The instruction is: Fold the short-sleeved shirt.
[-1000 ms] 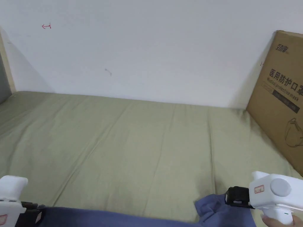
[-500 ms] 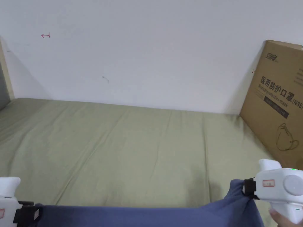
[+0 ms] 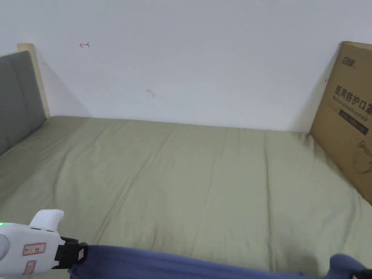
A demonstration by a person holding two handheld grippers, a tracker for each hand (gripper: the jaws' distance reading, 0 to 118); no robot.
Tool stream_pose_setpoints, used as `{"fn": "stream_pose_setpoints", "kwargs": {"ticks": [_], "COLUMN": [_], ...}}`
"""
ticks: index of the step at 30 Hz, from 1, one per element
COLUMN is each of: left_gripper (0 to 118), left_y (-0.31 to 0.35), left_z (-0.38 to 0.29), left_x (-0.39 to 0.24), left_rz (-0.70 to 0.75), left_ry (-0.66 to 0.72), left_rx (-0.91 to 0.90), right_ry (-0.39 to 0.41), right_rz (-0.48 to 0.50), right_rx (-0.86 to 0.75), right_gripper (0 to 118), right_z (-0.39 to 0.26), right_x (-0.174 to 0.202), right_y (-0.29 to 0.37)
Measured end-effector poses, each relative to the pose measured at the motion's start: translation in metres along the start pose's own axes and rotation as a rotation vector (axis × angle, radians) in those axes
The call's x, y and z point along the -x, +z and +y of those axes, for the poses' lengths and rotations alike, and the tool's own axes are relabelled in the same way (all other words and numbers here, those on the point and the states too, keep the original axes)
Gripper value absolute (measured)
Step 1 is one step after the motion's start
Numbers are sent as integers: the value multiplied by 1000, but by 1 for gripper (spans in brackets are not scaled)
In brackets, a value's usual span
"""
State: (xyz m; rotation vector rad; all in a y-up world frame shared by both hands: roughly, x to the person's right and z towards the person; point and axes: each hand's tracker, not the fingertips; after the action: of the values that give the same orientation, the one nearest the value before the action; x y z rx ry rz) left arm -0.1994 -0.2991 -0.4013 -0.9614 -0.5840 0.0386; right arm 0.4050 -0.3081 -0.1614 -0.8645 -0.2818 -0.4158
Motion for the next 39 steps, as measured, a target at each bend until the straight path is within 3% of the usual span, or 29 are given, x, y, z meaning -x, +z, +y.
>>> {"fn": "stream_pose_setpoints", "kwargs": {"ticks": [8, 9, 11, 12, 13, 14, 15, 16, 17, 20, 22, 25, 27, 28, 29, 30, 31, 32, 33, 34, 39], "left_gripper": [2, 7, 38, 39, 43, 70, 98, 118, 116, 116, 116, 116, 100, 79, 38, 38, 28, 8, 1, 0, 0], "left_y": [23, 22, 26, 32, 38, 44, 51, 58, 66, 99, 116, 117, 121, 117, 119, 120, 121, 116, 117, 119, 129], "left_z": [-78, -84, -91, -94, -95, -95, -95, -97, -97, -87, -80, -74, -64, -67, -64, -60, -57, -59, -58, -55, -48], "left_x": [4, 6, 6, 4, 5, 5, 5, 4, 1, -32, -63, -104, -137, -147, -160, -170, -180, -186, -191, -193, -168], "left_rz": [-15, -14, 49, 68, 67, 66, 61, 50, 35, -19, -15, 44, 68, 66, 48, 45, 49, 68, 79, 65, 22], "left_ry": [-81, -80, -82, -75, -50, -19, 6, 28, 41, 57, 15, -61, -79, -68, -69, -78, -82, -89, -101, -111, -57], "left_rx": [103, 101, 63, 41, 16, -2, -23, -49, -79, -195, -268, -362, -391, -431, -457, -456, -460, -463, -467, -462, -452], "right_ry": [-33, -46, -76, -91, -102, -97, -95, -94, -115, -79, -14, 122, 165, 167, 160, 145, 132, 122, 130, 184, 181], "right_rz": [-18, -17, -51, -50, -51, -63, -65, -60, -49, 21, 77, 77, 92, 91, 108, 134, 147, 160, 150, 110, 128], "right_rx": [101, 94, 28, 8, -16, -47, -60, -90, -165, -244, -303, -373, -420, -449, -475, -473, -476, -484, -478, -481, -460], "right_gripper": [1, 2, 7, 17, 35, 77, 106, 118, 118, 118, 118, 118, 117, 116, 108, 108, 104, 88, 39, 0, 0], "right_z": [-83, -84, -84, -80, -72, -68, -64, -60, -58, -47, -46, -42, -41, -42, -40, -39, -39, -40, -39, -38, -36], "right_x": [-18, -23, -22, -21, -36, -35, -34, -32, -28, -5, 25, 72, 100, 109, 113, 119, 123, 128, 131, 134, 130], "right_y": [17, 16, 22, 28, 28, 35, 41, 49, 60, 90, 108, 121, 126, 129, 124, 127, 130, 133, 133, 133, 129]}}
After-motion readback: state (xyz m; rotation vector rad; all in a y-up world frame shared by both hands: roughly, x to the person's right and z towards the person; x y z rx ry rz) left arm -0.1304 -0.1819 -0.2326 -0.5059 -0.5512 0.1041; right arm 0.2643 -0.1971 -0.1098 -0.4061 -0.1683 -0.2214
